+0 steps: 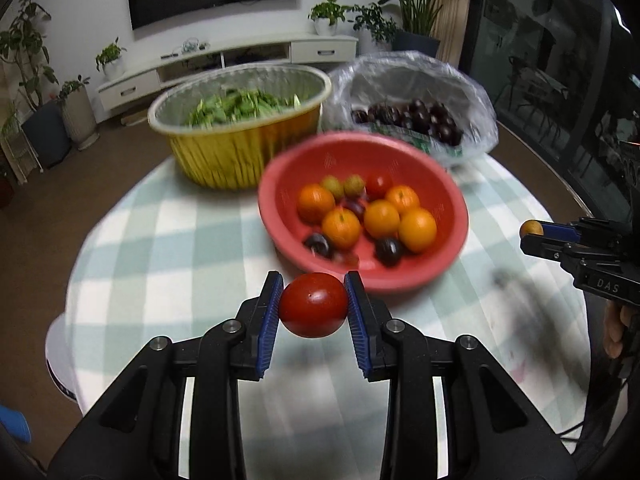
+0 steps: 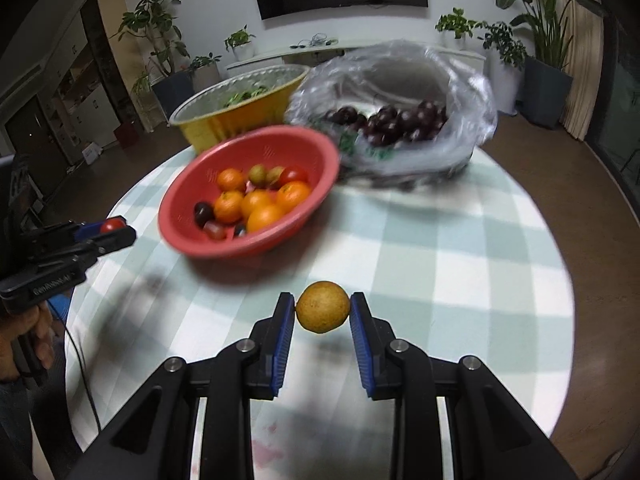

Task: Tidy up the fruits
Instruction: 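Carry the pear and tomato into the red bowl and open both tools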

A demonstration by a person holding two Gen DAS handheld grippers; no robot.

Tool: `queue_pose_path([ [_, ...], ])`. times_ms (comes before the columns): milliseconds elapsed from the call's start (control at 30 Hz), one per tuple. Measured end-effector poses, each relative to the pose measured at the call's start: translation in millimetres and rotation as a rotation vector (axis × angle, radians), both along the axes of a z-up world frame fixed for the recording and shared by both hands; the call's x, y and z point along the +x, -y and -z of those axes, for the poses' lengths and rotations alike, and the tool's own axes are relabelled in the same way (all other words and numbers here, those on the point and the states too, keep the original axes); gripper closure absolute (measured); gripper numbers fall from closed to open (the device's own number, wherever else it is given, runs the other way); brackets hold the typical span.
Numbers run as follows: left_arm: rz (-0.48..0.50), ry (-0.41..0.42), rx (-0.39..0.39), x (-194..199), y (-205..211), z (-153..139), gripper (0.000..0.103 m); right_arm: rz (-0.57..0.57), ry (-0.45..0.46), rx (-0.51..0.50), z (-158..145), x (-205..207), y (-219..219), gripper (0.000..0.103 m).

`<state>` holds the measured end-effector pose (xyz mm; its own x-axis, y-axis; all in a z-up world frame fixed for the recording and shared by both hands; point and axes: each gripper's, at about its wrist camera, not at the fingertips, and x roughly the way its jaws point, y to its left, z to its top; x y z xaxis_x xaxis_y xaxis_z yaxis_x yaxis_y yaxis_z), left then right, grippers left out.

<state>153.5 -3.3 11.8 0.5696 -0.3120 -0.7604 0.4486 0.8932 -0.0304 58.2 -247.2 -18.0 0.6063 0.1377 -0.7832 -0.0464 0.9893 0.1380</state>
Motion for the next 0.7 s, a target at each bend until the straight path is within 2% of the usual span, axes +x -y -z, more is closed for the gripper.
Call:
queue_pose_path([
  [167, 0.017, 0.030, -0.008, 24.3, 13.4, -17.6, 0.073, -0.010, 0.034, -0.024, -18.4, 25.9, 1.1, 0.072],
  [300, 0.056, 0.021, 0.001, 45.2, 34.6, -16.2, 0.073, -0.042, 0.049, -0.038, -27.4, 52.5, -10.9, 0.072],
  [433, 0.081, 0.000, 0.018, 67.6, 53.3, -1.3, 0.073, -0.086, 0.052, -0.052, -26.9, 78.8, -28.2, 0.072],
  [700, 0.095, -0.056, 0.035, 93.7, 69.6, 37.5, 0.073, -0.127, -0.003, -0.093, -0.8, 124.4, -50.9, 0.072],
])
